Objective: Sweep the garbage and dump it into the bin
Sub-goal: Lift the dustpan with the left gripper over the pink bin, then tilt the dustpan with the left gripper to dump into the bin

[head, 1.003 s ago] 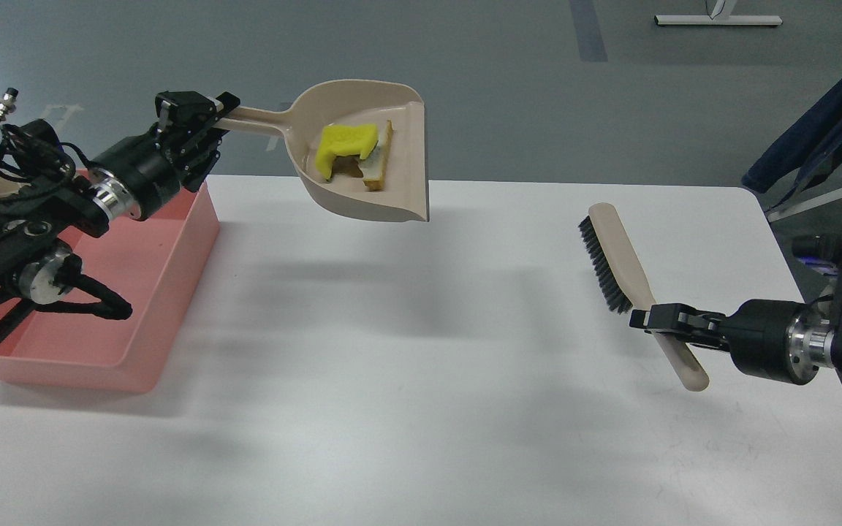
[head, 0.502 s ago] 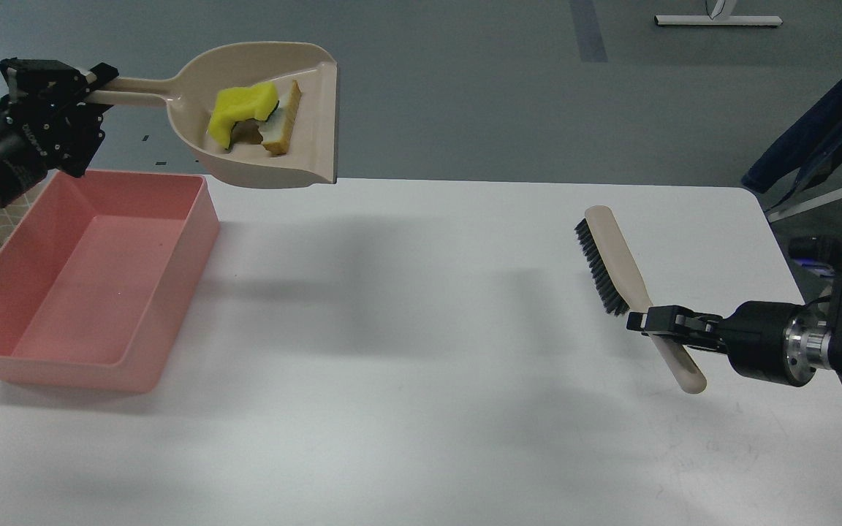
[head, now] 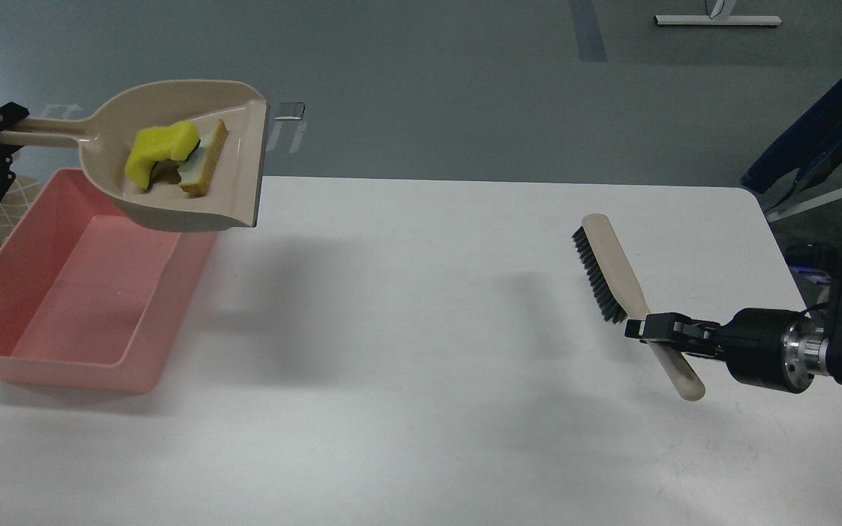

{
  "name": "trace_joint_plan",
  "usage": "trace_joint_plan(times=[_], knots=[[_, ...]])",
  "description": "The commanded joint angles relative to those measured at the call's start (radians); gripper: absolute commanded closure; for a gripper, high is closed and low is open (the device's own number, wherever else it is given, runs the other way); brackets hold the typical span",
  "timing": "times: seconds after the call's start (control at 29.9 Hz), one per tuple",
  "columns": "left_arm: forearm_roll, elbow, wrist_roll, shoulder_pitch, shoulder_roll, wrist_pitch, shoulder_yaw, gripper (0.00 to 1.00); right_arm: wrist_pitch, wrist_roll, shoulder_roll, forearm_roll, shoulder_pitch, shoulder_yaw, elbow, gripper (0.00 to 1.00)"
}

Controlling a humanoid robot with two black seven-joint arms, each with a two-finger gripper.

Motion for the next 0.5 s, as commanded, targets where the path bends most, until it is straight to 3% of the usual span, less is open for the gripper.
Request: trace_joint_plan(times=[0.0, 0.23, 0.47], knots=[[0.005, 0.057, 0.0, 0.024, 0.002, 0.0, 0.003, 1.0, 0.0, 0.0, 0.0, 0.0, -0.002, 0.001, 0.001, 1.0], [0.072, 0.182, 0.0, 0.056, 0.002, 0.0, 0.014, 1.0, 0.0, 0.0, 0.002, 0.0, -0.002, 0.001, 0.0, 1.0], [0.117, 0.209, 0.0, 0.079, 0.027, 0.0, 0.014, 1.0, 0.0, 0.0, 0.005, -0.002, -0.002, 0.001, 0.0, 1.0]])
